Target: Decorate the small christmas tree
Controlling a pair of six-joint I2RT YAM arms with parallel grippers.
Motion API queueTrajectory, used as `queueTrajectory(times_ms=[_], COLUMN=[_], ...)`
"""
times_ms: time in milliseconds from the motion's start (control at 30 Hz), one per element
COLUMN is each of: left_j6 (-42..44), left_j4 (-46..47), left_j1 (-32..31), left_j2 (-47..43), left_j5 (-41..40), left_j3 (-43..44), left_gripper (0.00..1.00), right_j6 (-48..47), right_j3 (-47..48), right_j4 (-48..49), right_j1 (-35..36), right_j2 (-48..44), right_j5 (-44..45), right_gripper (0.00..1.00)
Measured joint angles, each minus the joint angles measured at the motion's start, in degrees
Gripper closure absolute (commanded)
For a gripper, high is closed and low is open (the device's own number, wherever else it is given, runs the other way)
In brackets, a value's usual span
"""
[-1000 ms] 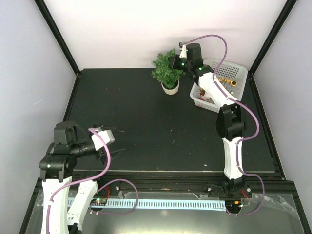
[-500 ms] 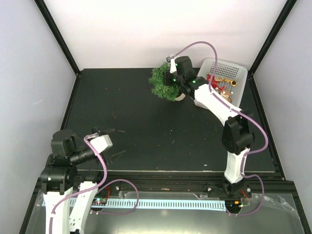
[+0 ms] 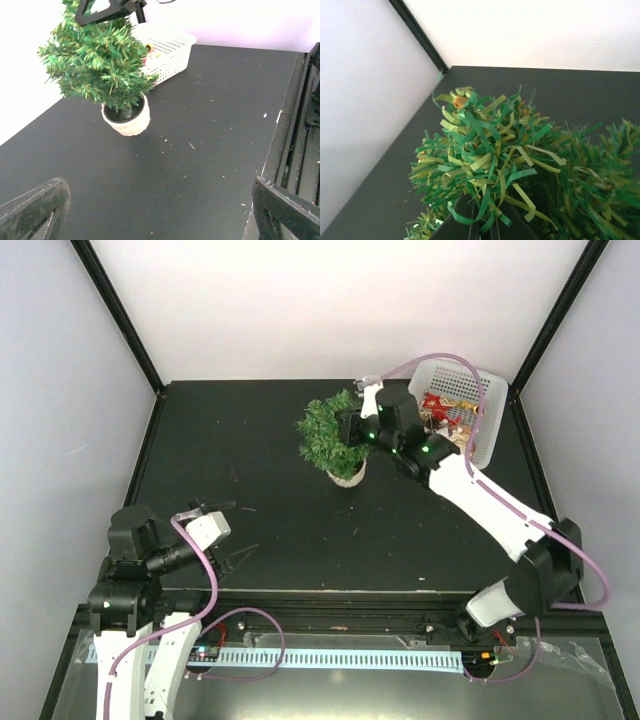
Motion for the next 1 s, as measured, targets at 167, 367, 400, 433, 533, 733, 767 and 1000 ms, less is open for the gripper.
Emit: queueTrajectory(times_ms=[167, 367, 400, 433, 533, 733, 767, 1000], left_j6=[-1.25, -2.03, -2.10, -2.16, -2.27, -2.27, -2.29, -2.29], left_j4=[1.57, 2.36, 2.49, 2.60, 3.10, 3.17, 3.19, 3.56], left_j1=[0.00, 0.00, 0.00, 0.00, 0.00, 0.00, 0.00, 0.00], left_j2=[0.00, -0.20, -0.35, -0.35, -0.37, -1.16, -1.22, -1.53], left_j5=[0.00, 0.00, 0.00, 0.00, 0.00, 0.00, 0.00, 0.00], left_j3=[-1.14, -1.97, -2.14, -2.19, -2.64, -3.10, -3.10, -3.50], left_gripper=[0.01, 0.01, 0.01, 0.01, 0.01, 0.01, 0.01, 0.01], right_j6=[7.21, 14.69, 15.72, 16.33, 18.49, 20.98, 21.16, 21.24], right_j3=[-7.10, -14.23, -15.06, -15.69, -17.94, -20.96, -21.22, -22.45], right_j4=[2.67, 5.81, 6.21, 6.62, 8.37, 11.43, 11.74, 12.94], right_j1=[1.46, 2.60, 2.95, 3.23, 4.17, 5.09, 5.11, 5.42], right_j2=[-8.37, -13.97, -14.36, -14.62, -15.19, -15.10, -15.08, -13.79], right_j5=[-1.95, -4.28, -4.44, -4.59, -5.29, -5.77, -5.81, -5.35], right_gripper=[0.99, 0.99, 0.99, 0.99, 0.99, 0.99, 0.99, 0.99])
